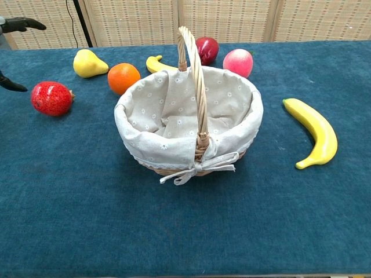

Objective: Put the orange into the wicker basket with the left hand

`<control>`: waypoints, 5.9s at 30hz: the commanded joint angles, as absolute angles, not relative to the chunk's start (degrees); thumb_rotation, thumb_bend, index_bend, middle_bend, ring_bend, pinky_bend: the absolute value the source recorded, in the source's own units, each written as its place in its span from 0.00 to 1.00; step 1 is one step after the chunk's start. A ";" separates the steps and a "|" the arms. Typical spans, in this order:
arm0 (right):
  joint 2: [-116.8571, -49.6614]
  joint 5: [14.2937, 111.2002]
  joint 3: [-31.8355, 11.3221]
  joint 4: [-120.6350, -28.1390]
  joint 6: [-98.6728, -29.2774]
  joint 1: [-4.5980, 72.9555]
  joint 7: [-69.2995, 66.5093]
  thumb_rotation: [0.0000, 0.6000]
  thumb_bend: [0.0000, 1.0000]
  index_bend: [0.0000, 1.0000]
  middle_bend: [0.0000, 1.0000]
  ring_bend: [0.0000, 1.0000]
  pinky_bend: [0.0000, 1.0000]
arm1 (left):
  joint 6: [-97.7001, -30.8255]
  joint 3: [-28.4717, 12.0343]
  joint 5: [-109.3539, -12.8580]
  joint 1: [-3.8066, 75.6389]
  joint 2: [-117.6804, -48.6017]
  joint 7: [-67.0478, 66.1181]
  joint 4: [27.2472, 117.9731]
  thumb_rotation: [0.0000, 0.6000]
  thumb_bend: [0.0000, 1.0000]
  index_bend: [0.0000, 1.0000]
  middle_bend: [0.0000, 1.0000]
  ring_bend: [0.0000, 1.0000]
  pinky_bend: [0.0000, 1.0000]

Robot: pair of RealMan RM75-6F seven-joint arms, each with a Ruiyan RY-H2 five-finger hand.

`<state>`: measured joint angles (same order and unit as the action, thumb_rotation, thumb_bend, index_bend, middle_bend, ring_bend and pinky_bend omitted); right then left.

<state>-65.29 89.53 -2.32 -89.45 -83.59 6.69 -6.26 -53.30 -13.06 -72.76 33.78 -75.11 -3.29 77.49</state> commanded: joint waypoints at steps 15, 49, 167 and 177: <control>-64.41 89.92 -1.96 -89.60 -84.12 6.33 -8.88 1.00 0.16 0.31 0.11 0.13 0.10 | -47.39 -14.00 -69.26 43.57 -86.13 -7.83 73.17 1.00 0.00 0.00 0.00 0.00 0.04; -62.49 94.48 -0.52 -92.24 -87.12 5.57 -12.20 1.00 0.16 0.33 0.12 0.14 0.10 | -35.58 -14.14 -69.30 55.64 -100.13 3.19 43.25 1.00 0.00 0.05 0.00 0.00 0.11; -64.30 85.85 -2.71 -86.30 -79.50 7.19 -18.93 1.00 0.16 0.34 0.12 0.15 0.10 | -71.83 -5.42 -69.15 30.63 -54.89 -15.56 110.27 1.00 0.06 0.06 0.00 0.00 0.11; -64.44 85.78 -2.76 -86.45 -79.24 7.34 -18.32 1.00 0.16 0.34 0.12 0.15 0.10 | -76.61 -3.34 -70.01 23.36 -54.16 -9.50 103.35 1.00 0.06 0.06 0.00 0.00 0.11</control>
